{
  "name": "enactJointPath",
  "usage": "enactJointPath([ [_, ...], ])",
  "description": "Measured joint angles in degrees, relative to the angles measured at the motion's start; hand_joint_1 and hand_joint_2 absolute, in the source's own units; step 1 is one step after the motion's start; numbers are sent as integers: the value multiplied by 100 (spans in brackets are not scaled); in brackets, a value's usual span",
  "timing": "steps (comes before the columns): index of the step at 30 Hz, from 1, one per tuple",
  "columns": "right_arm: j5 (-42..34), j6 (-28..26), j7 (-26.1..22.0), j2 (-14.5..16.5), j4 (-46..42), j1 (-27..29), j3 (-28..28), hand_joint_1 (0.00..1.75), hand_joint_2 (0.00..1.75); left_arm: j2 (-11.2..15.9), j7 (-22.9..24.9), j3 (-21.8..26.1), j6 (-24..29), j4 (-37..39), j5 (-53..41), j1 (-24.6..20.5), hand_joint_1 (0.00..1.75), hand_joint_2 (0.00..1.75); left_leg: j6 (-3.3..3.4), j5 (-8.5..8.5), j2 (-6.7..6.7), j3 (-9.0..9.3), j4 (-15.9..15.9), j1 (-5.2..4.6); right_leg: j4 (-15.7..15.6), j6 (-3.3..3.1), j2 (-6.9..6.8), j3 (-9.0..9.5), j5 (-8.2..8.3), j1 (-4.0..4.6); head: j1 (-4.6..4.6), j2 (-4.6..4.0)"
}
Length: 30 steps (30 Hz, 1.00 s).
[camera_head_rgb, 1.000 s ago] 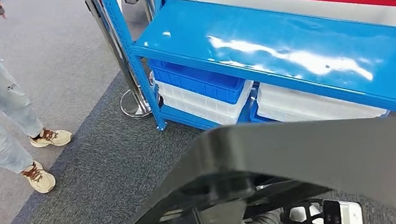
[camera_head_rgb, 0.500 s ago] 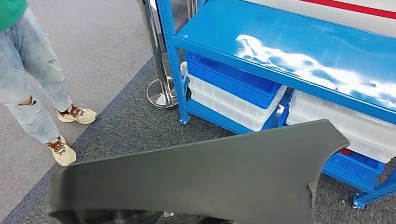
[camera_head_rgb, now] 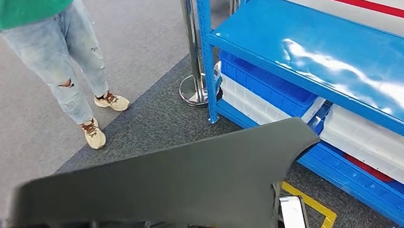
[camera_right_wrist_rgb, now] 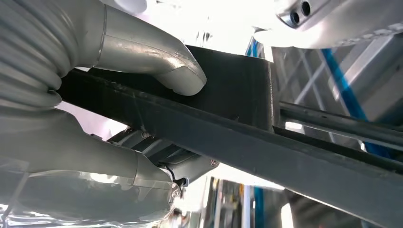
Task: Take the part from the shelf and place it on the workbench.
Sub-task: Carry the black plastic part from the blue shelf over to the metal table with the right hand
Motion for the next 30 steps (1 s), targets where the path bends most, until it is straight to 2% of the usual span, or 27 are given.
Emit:
enactJointPath([
  [1,-6,5,1,0,25,-5,11,161,175,0,-2,0,0,0,1,-1,0,0,-6,-62,36,-103,233,3,1,-8,-88,3,-8,14,1,0],
  [2,-10,8,1,1,48,-14,22,161,175,0,-4,0,0,0,1,6,0,0,-4,-15,53,-96,245,3,1,-12,-165,8,-15,24,-1,0],
  [3,-12,8,1,3,68,-28,31,161,175,1,-8,0,0,0,1,12,0,0,10,131,73,32,20,0,1,-13,-234,18,-23,33,-1,0],
  [4,-13,8,2,7,84,-48,37,161,175,1,-10,0,0,0,1,15,0,0,40,325,131,254,-381,-10,1,-10,-298,32,-34,41,-1,0],
  [6,-14,14,2,18,103,-92,43,161,175,3,-16,0,0,0,2,-3,0,0,128,559,338,651,-1121,-72,0,9,-407,53,-54,65,-1,0],
  [7,-14,17,2,22,109,-109,47,161,175,3,-18,0,0,0,3,-12,0,0,168,593,403,743,-1305,-104,0,26,-453,58,-60,75,-1,0],
  [8,-15,20,2,25,117,-122,53,161,175,3,-19,0,0,0,4,-14,0,0,196,579,414,753,-1352,-131,-5,45,-497,61,-62,81,1,0],
  [9,-15,20,2,29,126,-135,61,161,175,4,-21,1,0,0,5,-9,0,0,221,600,352,744,-1371,-138,-16,68,-541,71,-59,83,-1,0],
  [10,-15,20,3,37,135,-148,70,161,175,3,-20,1,-2,0,7,3,0,0,246,625,301,756,-1410,-118,-16,98,-537,85,-73,81,3,0],
  [12,-19,22,3,51,154,-180,89,161,175,-4,-18,2,-10,0,12,7,0,0,310,686,201,796,-1509,-76,164,141,-325,31,-231,68,6,-1],
  [14,-18,21,11,49,186,-198,111,161,175,-18,-14,2,-14,0,17,-13,0,0,346,718,90,808,-1548,-54,777,157,-52,-246,-582,54,11,-1],
  [15,-15,16,15,44,209,-200,125,161,175,-25,-9,2,-10,0,19,-21,0,0,350,721,25,799,-1541,-54,1158,163,0,-432,-741,51,14,0],
  [16,-10,11,20,40,235,-200,143,161,175,-33,-3,2,-6,0,20,-23,0,0,350,721,-48,792,-1531,-53,1437,172,19,-574,-814,46,14,0],
  [17,-7,6,21,39,259,-202,159,161,175,-43,2,2,-1,0,20,-20,0,0,345,717,-125,789,-1516,-49,1529,182,25,-631,-773,37,14,0],
  [18,-5,3,21,38,277,-206,172,161,175,-50,6,2,3,0,20,-18,0,0,334,710,-205,787,-1493,-41,1393,191,37,-580,-620,22,14,0],
  [19,-5,-2,21,38,289,-212,179,161,175,-59,8,2,4,0,20,-16,0,0,312,695,-286,784,-1457,-30,1059,203,84,-430,-389,-3,14,0],
  [21,-4,-28,19,38,304,-231,184,161,175,-72,7,3,-4,0,26,-24,0,0,245,652,-435,739,-1350,-11,394,221,348,-133,-108,-62,13,0],
  [22,-2,-49,15,38,309,-238,186,161,175,-77,4,4,-9,0,36,-30,0,0,204,641,-498,699,-1306,-4,213,222,465,-60,-63,-75,12,0],
  [23,3,-68,10,38,313,-245,190,161,175,-80,0,6,-14,0,49,-31,0,0,165,643,-556,658,-1283,3,167,208,532,-52,-87,-71,13,0],
  [25,43,-104,-8,39,315,-277,210,161,175,-90,-13,13,-15,0,74,-16,0,0,94,666,-653,597,-1282,25,157,150,443,-66,-64,-52,13,0],
  [26,81,-124,-18,40,313,-301,229,161,175,-104,-19,17,-14,2,81,-5,0,0,66,647,-583,570,-1247,22,144,112,376,-60,-54,-51,10,0],
  [27,117,-147,-31,41,305,-323,252,161,175,-118,-26,20,-14,3,86,-2,0,0,42,579,-445,513,-1129,14,127,76,302,-52,-45,-50,-2,0],
  [29,173,-182,-62,39,287,-348,297,161,175,-150,-38,22,-13,7,91,-21,0,0,10,272,-79,241,-538,-5,108,21,138,-41,-42,-21,-23,-1],
  [30,183,-190,-76,38,280,-353,320,161,175,-160,-43,22,-13,7,94,-34,0,0,3,95,12,50,-133,-2,107,3,49,-41,-46,2,-30,-1],
])
